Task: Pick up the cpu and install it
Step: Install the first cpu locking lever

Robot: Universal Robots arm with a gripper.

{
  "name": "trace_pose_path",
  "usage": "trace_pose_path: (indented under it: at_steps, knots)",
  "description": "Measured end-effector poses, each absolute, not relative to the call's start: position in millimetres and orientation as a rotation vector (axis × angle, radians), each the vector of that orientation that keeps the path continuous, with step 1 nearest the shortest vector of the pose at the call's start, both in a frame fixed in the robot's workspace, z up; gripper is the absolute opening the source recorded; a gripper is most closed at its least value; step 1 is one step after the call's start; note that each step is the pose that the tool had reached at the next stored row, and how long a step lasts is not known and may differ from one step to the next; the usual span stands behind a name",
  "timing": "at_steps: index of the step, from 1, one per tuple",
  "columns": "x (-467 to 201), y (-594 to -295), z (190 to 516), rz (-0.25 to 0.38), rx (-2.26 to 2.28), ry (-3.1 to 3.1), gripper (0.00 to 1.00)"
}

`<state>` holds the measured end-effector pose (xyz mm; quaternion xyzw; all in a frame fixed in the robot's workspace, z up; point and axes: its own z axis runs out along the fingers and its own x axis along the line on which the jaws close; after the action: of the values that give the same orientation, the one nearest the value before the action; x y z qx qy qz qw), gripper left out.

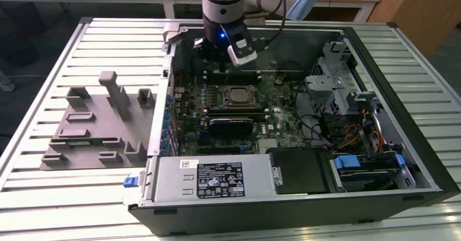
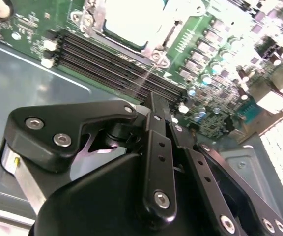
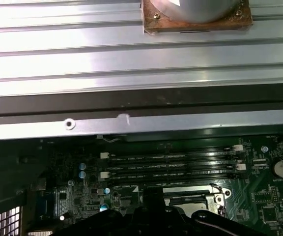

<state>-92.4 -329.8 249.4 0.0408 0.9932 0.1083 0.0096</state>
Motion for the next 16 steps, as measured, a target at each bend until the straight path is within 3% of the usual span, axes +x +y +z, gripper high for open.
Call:
trace_pose_path:
  at_steps: [16]
  knots:
    - [-85.9, -329.8, 248.5, 0.332, 0.124, 3.068, 0.11]
